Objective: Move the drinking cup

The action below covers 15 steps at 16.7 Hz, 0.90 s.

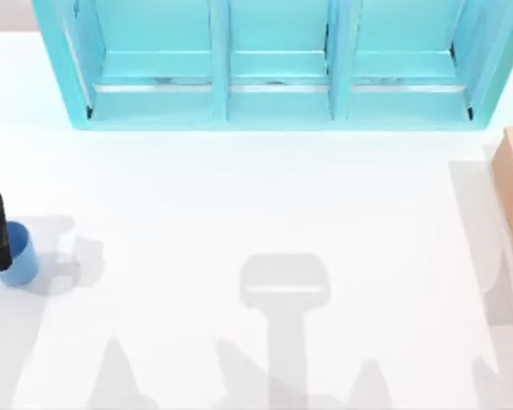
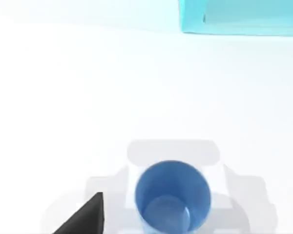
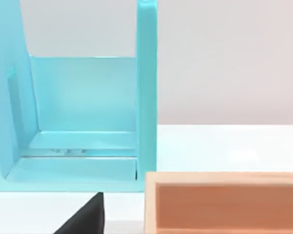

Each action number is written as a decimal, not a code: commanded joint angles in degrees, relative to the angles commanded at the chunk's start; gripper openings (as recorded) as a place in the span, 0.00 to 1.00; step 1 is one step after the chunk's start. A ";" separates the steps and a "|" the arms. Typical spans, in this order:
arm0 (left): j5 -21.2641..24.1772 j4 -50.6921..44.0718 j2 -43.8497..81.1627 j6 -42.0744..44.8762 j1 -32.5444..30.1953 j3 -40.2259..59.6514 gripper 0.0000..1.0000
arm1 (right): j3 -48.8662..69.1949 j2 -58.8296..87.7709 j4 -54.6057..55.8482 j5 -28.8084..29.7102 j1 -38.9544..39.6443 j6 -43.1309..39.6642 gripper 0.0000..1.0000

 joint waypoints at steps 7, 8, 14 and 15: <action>-0.49 -26.55 42.55 -1.27 -1.94 30.49 1.00 | 0.00 0.00 0.00 0.00 0.00 0.00 1.00; -0.48 -29.59 47.12 -1.44 -2.18 34.07 1.00 | 0.00 0.00 0.00 0.00 0.00 0.00 1.00; 0.05 -40.59 62.14 -2.22 -3.07 48.21 1.00 | 0.00 0.00 0.00 0.00 0.00 0.00 1.00; 0.10 -41.05 62.68 -2.25 -3.12 48.87 1.00 | 0.00 0.00 0.00 0.00 0.00 0.00 1.00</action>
